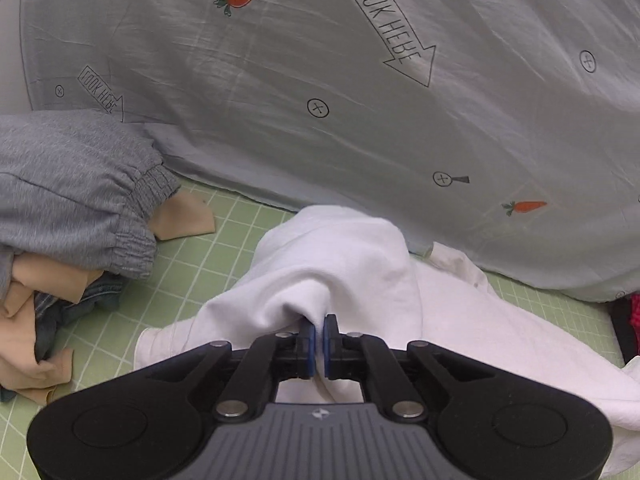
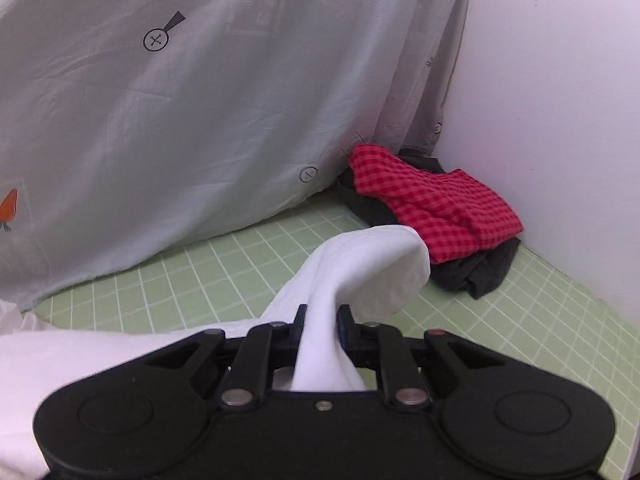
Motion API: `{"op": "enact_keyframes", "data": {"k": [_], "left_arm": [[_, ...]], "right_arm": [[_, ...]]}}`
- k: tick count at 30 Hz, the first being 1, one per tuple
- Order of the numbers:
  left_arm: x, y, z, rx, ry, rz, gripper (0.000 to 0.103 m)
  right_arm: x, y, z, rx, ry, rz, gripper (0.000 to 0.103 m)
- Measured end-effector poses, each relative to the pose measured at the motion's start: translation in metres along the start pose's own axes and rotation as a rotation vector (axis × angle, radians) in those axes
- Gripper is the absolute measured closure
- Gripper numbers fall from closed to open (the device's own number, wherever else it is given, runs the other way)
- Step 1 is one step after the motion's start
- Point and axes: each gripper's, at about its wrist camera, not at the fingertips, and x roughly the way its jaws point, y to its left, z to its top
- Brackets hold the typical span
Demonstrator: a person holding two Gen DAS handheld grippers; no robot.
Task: Fold clothes
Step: 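Lift the white trousers off the heap with both grippers and carry them onto the mat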
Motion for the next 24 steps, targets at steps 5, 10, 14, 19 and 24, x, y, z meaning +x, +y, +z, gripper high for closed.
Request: {"op": "enact_keyframes", "data": {"k": [5, 10, 14, 19, 24], "left_arm": [[-0.02, 0.025, -0.067, -0.031, 0.135, -0.019, 0.098], [-0.047, 0.04, -0.076, -0.082, 0.113, -0.046, 0.092], [-0.064, 0.051, -0.054, -0.138, 0.013, -0.051, 0.07], [-0.056, 0.067, -0.026, -0.213, -0.024, -0.015, 0.05], [-0.026, 0.084, 0.002, -0.298, 0.005, 0.052, 0.039]], "right_arm": [[-0.018, -0.031, -0.065, -0.031, 0.105, -0.031, 0.087], [-0.027, -0.029, -0.068, 0.013, 0.106, -0.029, 0.077], [-0.032, -0.02, -0.055, 0.065, 0.082, -0.019, 0.058], [-0.038, -0.008, -0.04, 0.131, 0.053, -0.007, 0.04], [-0.047, 0.007, -0.027, 0.162, 0.009, -0.058, 0.03]]}}
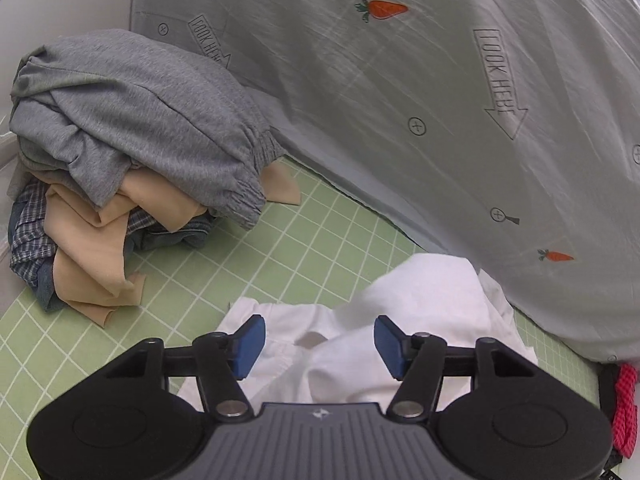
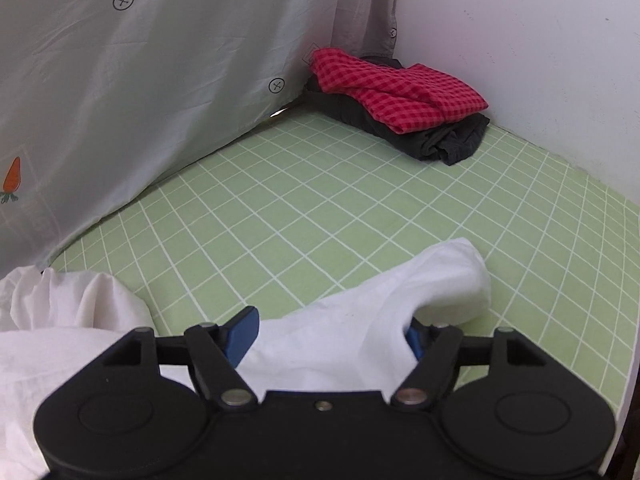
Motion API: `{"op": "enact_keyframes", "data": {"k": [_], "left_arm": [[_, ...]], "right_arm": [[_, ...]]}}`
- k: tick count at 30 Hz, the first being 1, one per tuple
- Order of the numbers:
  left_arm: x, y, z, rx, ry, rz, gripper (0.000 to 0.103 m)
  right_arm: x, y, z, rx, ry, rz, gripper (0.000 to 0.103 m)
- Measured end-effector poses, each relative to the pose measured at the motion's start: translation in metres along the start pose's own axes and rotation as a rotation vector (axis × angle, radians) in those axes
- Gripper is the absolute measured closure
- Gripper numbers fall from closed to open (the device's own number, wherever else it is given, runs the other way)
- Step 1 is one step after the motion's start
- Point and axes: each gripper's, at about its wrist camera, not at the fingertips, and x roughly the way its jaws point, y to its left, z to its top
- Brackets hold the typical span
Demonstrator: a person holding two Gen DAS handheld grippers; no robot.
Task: Fold clothes
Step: 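Lift the white trousers off the heap with both grippers and carry them onto the mat, then open both grippers to release the white trousers on the mat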
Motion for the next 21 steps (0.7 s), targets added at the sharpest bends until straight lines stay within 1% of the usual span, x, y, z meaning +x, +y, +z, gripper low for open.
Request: {"op": "enact_keyframes", "data": {"k": [2, 5, 7, 8, 9, 13, 15, 17, 21], "left_arm": [[0.012, 0.003, 0.011, -0.019, 0.012, 0.027, 0.039], [0.028, 0.005, 0.021, -0.044, 0.034, 0.045, 0.036], [0.038, 0.004, 0.026, -0.046, 0.04, 0.05, 0.033], [0.043, 0.003, 0.028, -0.045, 0.045, 0.058, 0.032], [0.049, 0.002, 0.03, -0.046, 0.052, 0.066, 0.032], [0.074, 0.003, 0.03, -0.067, 0.111, 0.078, 0.032], [0.086, 0.003, 0.028, -0.078, 0.147, 0.081, 0.032], [0.095, 0.004, 0.027, -0.097, 0.175, 0.084, 0.032], [0.11, 0.005, 0.024, -0.117, 0.22, 0.095, 0.03]], "right_arm": [[-0.004, 0.007, 0.003, 0.003, -0.024, -0.038, 0.03], [-0.011, 0.018, 0.008, 0.007, -0.061, -0.095, 0.029], [-0.022, 0.03, 0.012, -0.074, -0.165, -0.111, 0.022], [-0.028, 0.038, 0.013, -0.131, -0.219, -0.121, 0.014], [-0.022, 0.043, 0.015, -0.137, -0.2, -0.107, 0.009], [0.008, 0.059, 0.021, -0.127, -0.074, -0.036, 0.01], [0.028, 0.064, 0.019, -0.061, 0.021, -0.008, 0.011], [0.051, 0.067, 0.015, 0.042, 0.123, -0.008, 0.011], [0.083, 0.069, 0.006, 0.185, 0.26, 0.001, 0.011]]}}
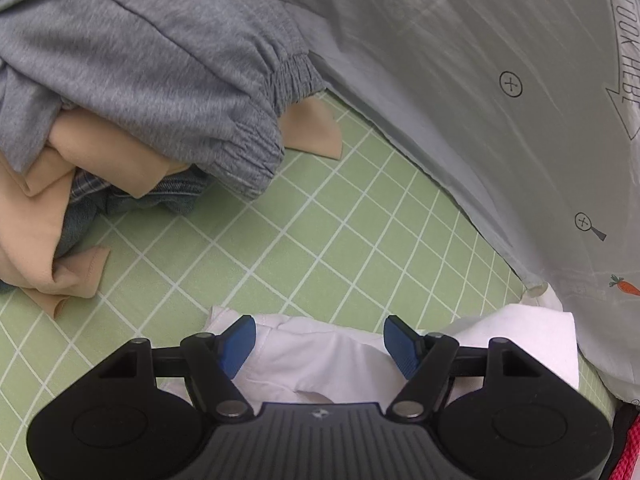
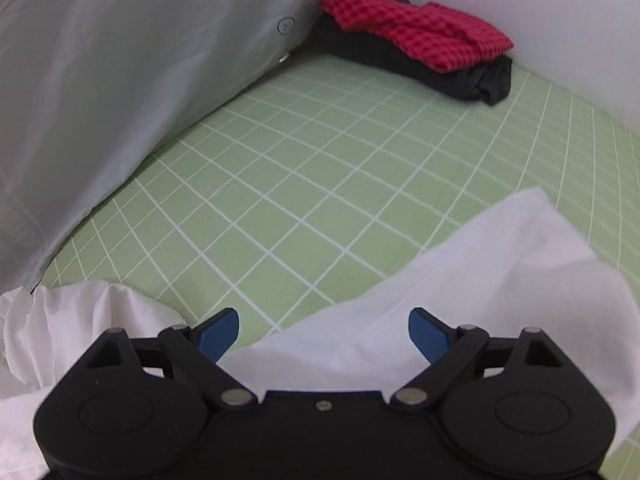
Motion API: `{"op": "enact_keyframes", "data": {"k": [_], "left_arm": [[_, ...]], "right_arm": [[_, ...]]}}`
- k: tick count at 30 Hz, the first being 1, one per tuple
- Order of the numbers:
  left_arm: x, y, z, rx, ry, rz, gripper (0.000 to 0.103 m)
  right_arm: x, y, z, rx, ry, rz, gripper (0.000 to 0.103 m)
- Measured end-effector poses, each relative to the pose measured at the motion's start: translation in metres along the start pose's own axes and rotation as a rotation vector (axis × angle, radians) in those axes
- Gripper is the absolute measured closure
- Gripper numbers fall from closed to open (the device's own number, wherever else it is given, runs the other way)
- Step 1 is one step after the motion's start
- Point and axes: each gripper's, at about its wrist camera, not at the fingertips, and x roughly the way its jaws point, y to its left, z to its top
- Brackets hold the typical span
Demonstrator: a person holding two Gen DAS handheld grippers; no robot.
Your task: Fold clothes
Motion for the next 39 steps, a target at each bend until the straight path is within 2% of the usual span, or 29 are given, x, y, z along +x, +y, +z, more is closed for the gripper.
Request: {"op": "enact_keyframes", "data": {"k": [4, 8, 10, 11, 12, 13, 14, 15, 19, 23, 27, 30, 32, 36, 39], "left_arm": [[0.009, -0.006, 0.003, 0.005, 0.026, 0.019, 0.027], [0.018, -0.008, 0.003, 0.012, 0.068, 0.057, 0.026], [0.019, -0.006, 0.002, 0.008, 0.073, 0.061, 0.029], [0.018, -0.005, 0.0, 0.008, 0.066, 0.078, 0.043], [0.017, -0.004, -0.001, 0.01, 0.057, 0.099, 0.064], [0.016, -0.002, -0.003, 0.019, 0.046, 0.12, 0.077], [0.014, 0.001, -0.006, 0.026, 0.034, 0.115, 0.079], [0.011, 0.005, -0.009, 0.02, 0.023, 0.096, 0.083], [-0.019, 0.02, -0.022, -0.001, -0.039, 0.036, 0.09], [-0.068, 0.036, -0.041, 0.018, -0.138, 0.003, 0.092], [-0.101, 0.055, -0.068, 0.015, -0.171, -0.029, 0.093], [-0.12, 0.06, -0.095, 0.064, -0.189, -0.046, 0.094], [-0.13, 0.061, -0.115, 0.111, -0.188, -0.042, 0.103], [-0.128, 0.073, -0.158, 0.113, -0.117, -0.058, 0.103], [-0.124, 0.081, -0.172, 0.069, -0.08, -0.059, 0.103]], "right_arm": [[0.019, 0.004, -0.004, 0.069, 0.086, -0.037, 0.01], [0.017, 0.002, -0.005, 0.061, 0.072, -0.091, 0.008], [0.016, 0.001, -0.006, 0.056, 0.063, -0.118, 0.013], [0.015, 0.0, -0.006, 0.054, 0.059, -0.132, 0.025], [0.014, -0.001, -0.007, 0.052, 0.055, -0.145, 0.042], [0.014, -0.001, -0.007, 0.049, 0.051, -0.159, 0.055], [0.011, -0.008, -0.008, 0.058, 0.046, -0.144, 0.086], [0.007, -0.015, -0.01, 0.068, 0.042, -0.124, 0.103], [-0.016, -0.05, -0.018, 0.108, 0.005, -0.055, 0.103], [-0.069, -0.085, -0.028, 0.057, -0.138, -0.045, 0.103], [-0.095, -0.112, -0.038, 0.052, -0.131, 0.068, 0.103], [-0.108, -0.121, -0.052, 0.018, -0.128, 0.132, 0.103], [-0.114, -0.123, -0.064, -0.014, -0.121, 0.165, 0.103], [-0.12, -0.125, -0.083, -0.079, -0.084, 0.211, 0.103], [-0.123, -0.127, -0.092, -0.124, -0.053, 0.238, 0.101]]}}
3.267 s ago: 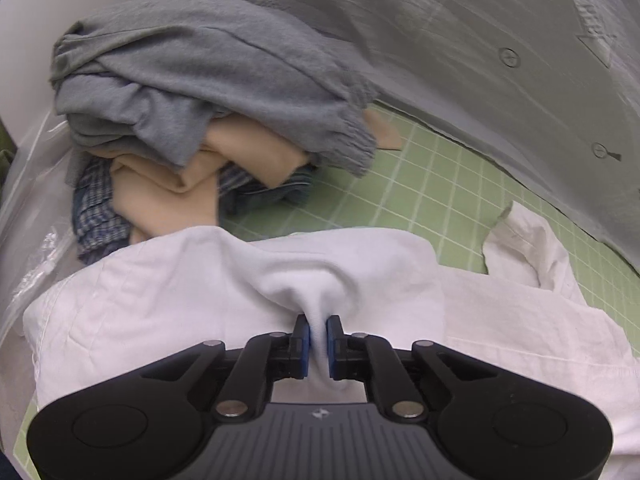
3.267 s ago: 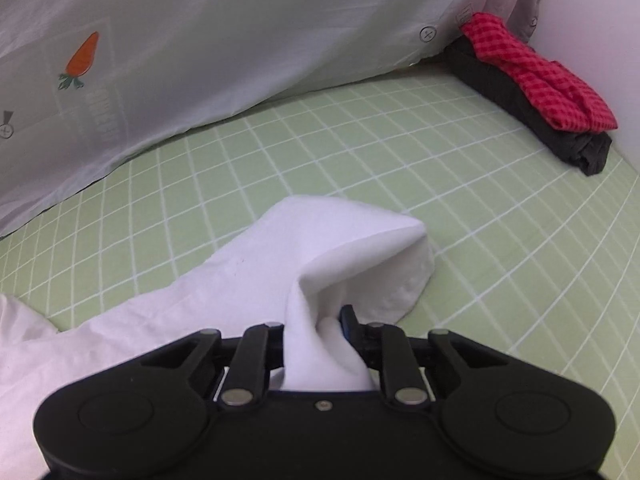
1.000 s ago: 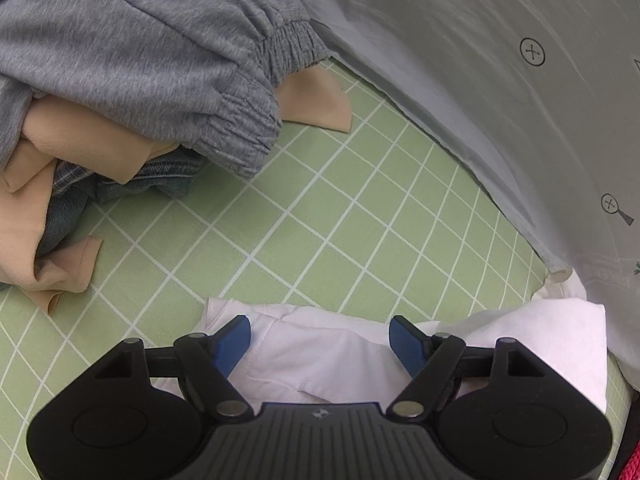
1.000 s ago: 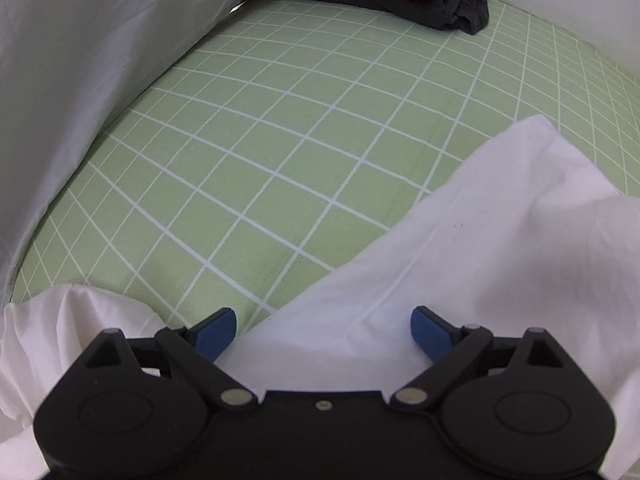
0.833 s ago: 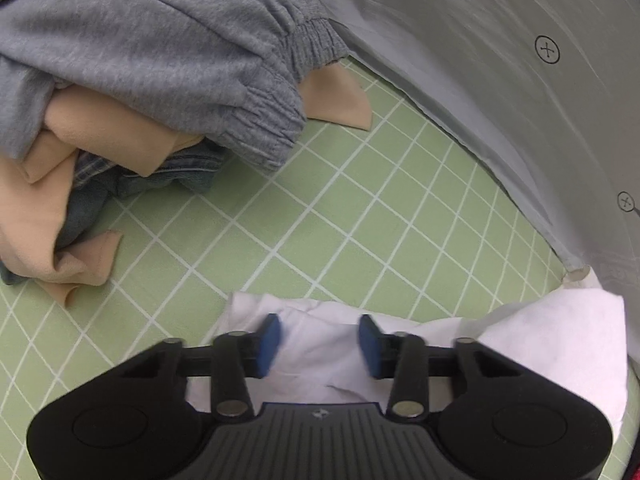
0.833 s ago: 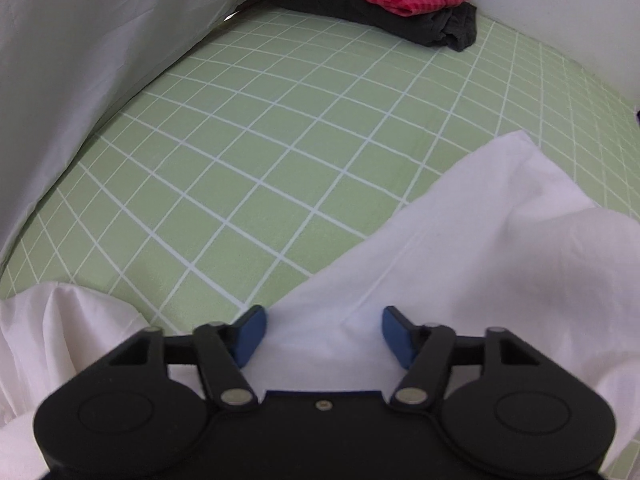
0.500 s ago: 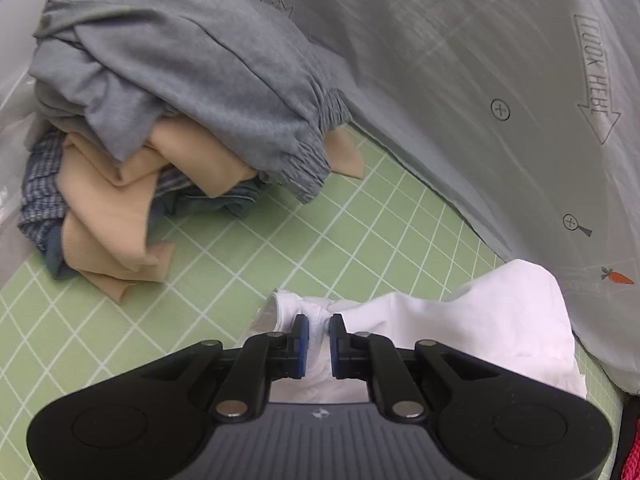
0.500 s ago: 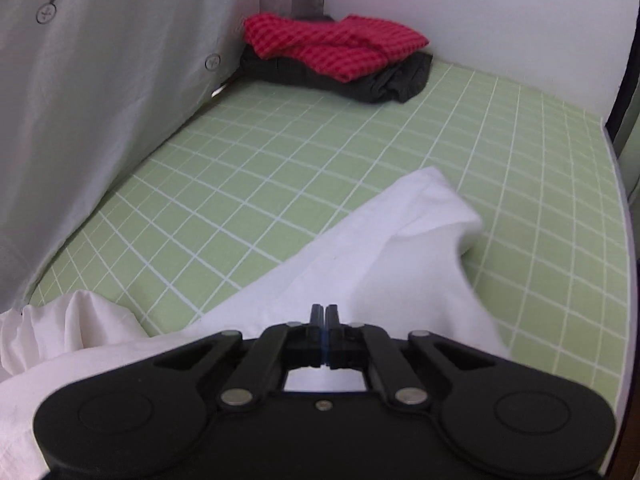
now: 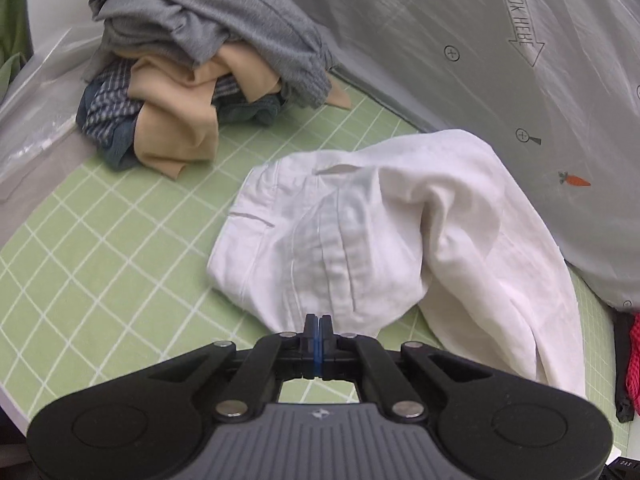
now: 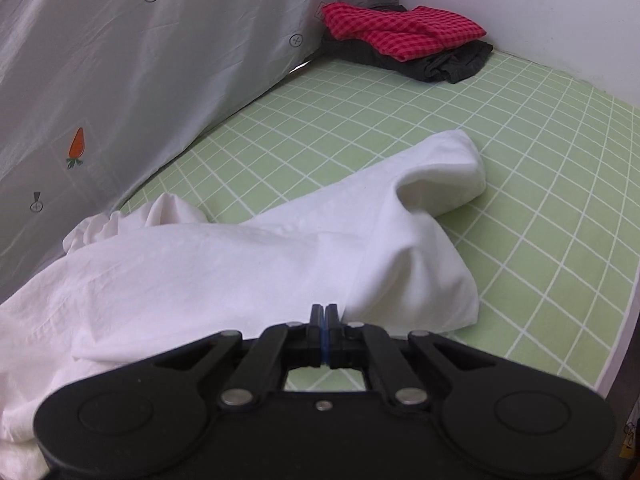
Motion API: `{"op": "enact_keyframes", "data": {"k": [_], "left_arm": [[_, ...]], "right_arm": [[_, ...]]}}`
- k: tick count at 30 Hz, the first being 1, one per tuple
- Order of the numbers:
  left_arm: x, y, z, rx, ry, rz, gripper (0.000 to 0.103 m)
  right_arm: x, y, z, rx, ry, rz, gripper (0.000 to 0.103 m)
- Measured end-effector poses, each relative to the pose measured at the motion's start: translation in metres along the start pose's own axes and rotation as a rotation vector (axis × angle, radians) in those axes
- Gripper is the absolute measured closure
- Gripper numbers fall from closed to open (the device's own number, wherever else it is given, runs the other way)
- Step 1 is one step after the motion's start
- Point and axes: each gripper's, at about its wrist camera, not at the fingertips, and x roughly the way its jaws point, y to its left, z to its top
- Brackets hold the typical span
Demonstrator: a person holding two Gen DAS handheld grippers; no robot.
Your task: Fold clothes
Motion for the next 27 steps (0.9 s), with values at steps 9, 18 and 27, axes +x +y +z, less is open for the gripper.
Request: {"op": "enact_keyframes", "data": {"k": [9, 18, 27], "left_arm": [[-0.012, -0.003, 0.024, -0.075, -0.098, 0.029, 0.028], [0.024, -0.011, 0.084, -0.062, -0.073, 0.009, 0.014], [0.102, -0.018, 0.153, -0.204, 0.062, -0.011, 0.014]], "right_arm": [[-0.005, 0.01, 0.005, -0.092, -0.034, 0.051, 0.022], [0.021, 0.061, 0.029, -0.143, -0.096, 0.053, 0.0], [0.108, 0.1, 0.077, 0.246, 0.091, 0.015, 0.0]]}}
